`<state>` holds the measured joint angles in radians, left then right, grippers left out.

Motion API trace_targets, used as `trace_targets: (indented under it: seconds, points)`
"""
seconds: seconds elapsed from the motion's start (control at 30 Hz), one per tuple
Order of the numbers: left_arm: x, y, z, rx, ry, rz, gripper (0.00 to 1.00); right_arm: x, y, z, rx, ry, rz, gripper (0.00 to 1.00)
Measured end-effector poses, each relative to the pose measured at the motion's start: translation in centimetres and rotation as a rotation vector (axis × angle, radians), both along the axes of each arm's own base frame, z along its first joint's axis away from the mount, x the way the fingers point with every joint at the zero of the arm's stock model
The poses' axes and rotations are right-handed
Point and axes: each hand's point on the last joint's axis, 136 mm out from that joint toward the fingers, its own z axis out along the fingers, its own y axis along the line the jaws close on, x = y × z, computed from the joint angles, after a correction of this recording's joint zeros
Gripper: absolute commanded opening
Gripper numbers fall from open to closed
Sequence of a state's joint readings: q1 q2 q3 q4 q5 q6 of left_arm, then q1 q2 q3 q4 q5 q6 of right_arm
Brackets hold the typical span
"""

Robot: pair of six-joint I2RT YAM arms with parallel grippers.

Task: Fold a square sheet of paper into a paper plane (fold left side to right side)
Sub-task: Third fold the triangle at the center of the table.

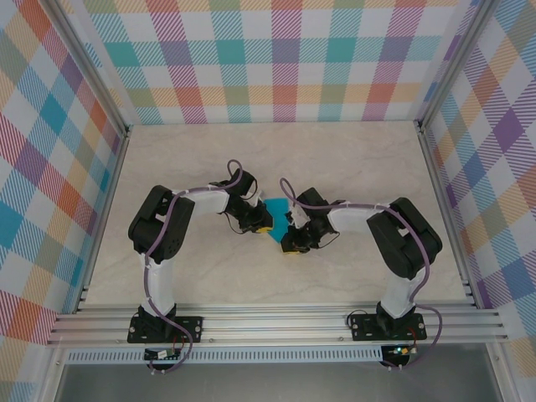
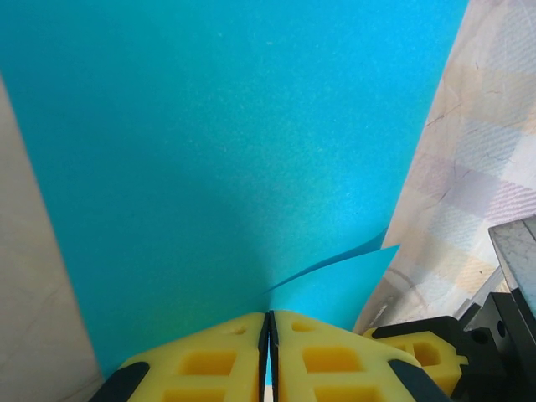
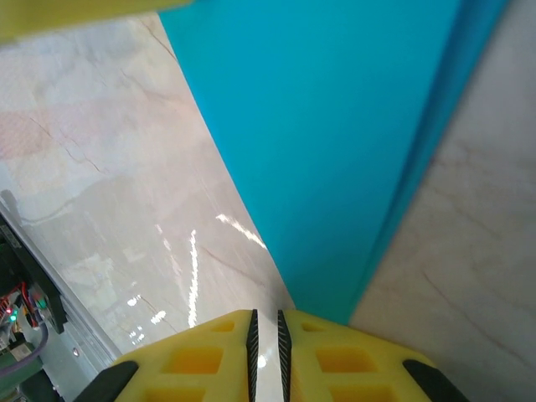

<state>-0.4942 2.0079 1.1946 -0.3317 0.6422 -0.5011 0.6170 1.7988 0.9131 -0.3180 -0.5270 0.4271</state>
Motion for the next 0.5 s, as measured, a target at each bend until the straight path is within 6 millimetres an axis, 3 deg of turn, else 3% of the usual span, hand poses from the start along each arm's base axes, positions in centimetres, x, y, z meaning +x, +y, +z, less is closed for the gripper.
trace_targets:
  seconds: [0.23, 0.4, 0.5]
  points:
    - [0.0, 0.0, 0.0, 0.001, 0.000, 0.000, 0.12, -1.0, -1.3, 0.9, -0.060, 0.022, -0.002, 0.12]
    - [0.0, 0.0, 0.0, 0.001, 0.001, 0.000, 0.12, 1.1, 0.0, 4.1, -0.015, -0.060, -0.008, 0.06]
    - [0.0, 0.0, 0.0, 0.001, 0.001, 0.000, 0.12, 2.2, 0.8, 4.7, 0.004, -0.075, -0.019, 0.04]
